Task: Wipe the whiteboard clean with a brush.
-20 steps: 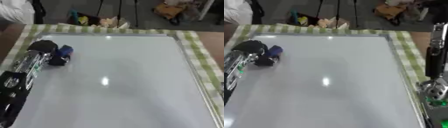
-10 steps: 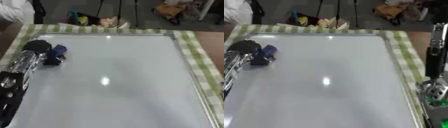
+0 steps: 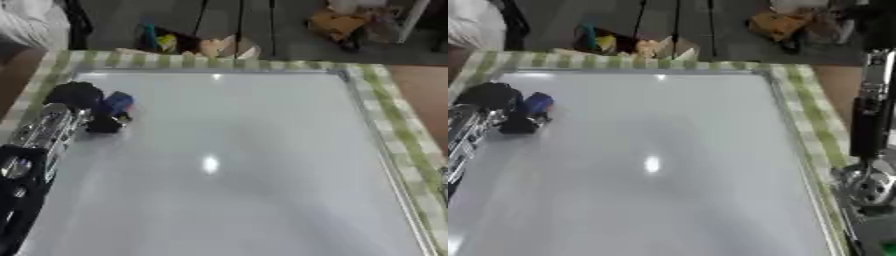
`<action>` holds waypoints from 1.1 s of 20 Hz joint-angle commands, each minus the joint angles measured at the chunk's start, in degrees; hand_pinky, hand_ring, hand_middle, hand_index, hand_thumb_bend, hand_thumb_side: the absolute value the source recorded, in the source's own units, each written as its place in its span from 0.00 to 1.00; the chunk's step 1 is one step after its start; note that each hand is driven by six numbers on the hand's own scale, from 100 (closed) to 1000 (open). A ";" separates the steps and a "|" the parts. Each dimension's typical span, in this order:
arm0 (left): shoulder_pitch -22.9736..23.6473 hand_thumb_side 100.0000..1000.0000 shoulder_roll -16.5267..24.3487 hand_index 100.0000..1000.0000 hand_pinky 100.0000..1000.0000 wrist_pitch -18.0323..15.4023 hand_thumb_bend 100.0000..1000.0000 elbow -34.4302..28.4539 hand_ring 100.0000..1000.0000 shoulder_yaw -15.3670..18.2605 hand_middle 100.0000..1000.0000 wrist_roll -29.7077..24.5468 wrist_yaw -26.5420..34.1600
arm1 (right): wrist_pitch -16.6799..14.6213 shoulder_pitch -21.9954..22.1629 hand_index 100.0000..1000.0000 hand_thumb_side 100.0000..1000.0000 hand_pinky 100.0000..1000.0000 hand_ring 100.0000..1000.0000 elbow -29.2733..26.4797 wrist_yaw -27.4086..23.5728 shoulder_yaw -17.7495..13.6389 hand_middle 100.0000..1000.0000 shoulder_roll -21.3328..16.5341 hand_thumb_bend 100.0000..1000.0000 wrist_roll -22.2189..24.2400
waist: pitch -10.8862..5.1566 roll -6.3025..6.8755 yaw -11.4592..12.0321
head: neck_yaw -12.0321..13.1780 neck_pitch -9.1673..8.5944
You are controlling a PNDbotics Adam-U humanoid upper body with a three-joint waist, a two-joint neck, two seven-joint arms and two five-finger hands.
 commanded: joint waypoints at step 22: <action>-0.50 0.91 0.65 0.96 0.49 -1.14 0.20 -2.22 0.78 0.94 0.83 -10.28 5.85 | -0.20 -0.05 0.84 1.00 0.83 0.91 -0.74 -0.50 -0.25 0.62 -0.65 0.00 -0.23 | -1.03 -0.11 0.12 | 0.24 -0.64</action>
